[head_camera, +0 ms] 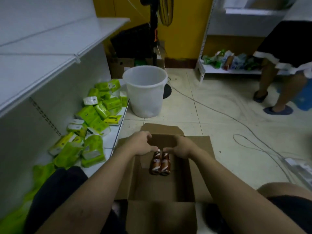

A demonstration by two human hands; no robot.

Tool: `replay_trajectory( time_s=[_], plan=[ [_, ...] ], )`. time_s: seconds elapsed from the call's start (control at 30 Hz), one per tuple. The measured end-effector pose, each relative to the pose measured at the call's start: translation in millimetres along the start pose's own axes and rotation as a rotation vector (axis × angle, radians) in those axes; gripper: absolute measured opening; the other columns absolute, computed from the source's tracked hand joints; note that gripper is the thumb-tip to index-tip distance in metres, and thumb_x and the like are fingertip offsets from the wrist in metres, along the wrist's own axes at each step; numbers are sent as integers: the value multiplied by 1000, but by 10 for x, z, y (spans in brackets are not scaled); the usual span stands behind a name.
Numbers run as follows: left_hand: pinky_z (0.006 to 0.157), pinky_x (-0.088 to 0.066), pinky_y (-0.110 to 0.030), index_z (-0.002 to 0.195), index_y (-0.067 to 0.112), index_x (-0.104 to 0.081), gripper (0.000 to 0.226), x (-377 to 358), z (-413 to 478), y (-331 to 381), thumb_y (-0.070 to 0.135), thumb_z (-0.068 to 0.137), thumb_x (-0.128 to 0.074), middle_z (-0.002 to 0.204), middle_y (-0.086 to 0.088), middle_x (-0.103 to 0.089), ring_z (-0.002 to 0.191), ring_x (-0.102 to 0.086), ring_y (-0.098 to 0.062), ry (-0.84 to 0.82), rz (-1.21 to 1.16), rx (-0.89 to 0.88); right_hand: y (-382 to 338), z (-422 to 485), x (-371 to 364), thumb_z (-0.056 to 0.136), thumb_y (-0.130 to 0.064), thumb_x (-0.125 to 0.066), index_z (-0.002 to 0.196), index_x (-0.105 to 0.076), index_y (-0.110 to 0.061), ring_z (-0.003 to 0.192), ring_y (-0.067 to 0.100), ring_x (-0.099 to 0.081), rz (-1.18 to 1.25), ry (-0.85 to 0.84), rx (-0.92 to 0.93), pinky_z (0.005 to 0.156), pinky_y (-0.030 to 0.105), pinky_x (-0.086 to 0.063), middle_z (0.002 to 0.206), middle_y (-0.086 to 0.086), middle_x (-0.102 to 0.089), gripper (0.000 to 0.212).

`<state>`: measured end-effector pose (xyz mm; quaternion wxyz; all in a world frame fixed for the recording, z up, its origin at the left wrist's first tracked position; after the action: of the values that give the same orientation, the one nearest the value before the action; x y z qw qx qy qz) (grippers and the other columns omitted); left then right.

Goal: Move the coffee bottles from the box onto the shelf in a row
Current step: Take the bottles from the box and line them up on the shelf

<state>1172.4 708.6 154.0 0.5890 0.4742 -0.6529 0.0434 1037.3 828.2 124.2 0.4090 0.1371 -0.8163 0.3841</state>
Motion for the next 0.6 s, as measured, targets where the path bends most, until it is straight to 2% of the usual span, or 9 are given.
replay_trajectory(
  time_s=[0.17, 0.3, 0.43, 0.6],
  plan=[
    [79, -49, -32, 122, 21, -55, 56, -544, 579, -182, 43, 75, -74, 114, -1, -60, 96, -57, -17, -118, 53, 104, 489, 456, -376, 80, -50, -67, 140, -40, -18, 117, 24, -53, -6, -102, -125, 89, 33, -43, 133, 7, -54, 73],
    [87, -49, -36, 117, 23, -57, 55, -1017, 1019, -388, 50, 71, -72, 117, -1, -61, 103, -58, -21, -247, 137, 136, 869, 808, -703, 80, -46, -68, 140, -40, -18, 119, 24, -52, 0, -198, -278, 94, 36, -42, 134, 7, -53, 72],
    [86, -43, -39, 97, 27, -53, 40, -1464, 1394, -664, 59, 75, -63, 110, -2, -62, 104, -55, -23, -265, 334, 150, 1140, 1203, -1047, 81, -45, -68, 141, -38, -17, 120, 26, -51, -60, -274, -361, 95, 36, -42, 137, 10, -48, 72],
    [95, -37, -43, 113, 22, -54, 53, -1975, 1806, -1025, 59, 77, -61, 118, -5, -58, 113, -49, -25, -273, 366, 165, 1335, 1703, -1469, 80, -46, -69, 134, -43, -19, 119, 28, -50, -99, -317, -381, 99, 42, -45, 134, 10, -46, 66]
  ],
)
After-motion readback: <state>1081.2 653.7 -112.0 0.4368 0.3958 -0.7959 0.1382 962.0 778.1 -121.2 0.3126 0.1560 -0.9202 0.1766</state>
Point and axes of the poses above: each hand's wrist, its own z-axis towards the middle knuckle, its own x-axis out of the back of the hand, y = z × x, the point moved 1 cm from there along z, towards the middle knuckle
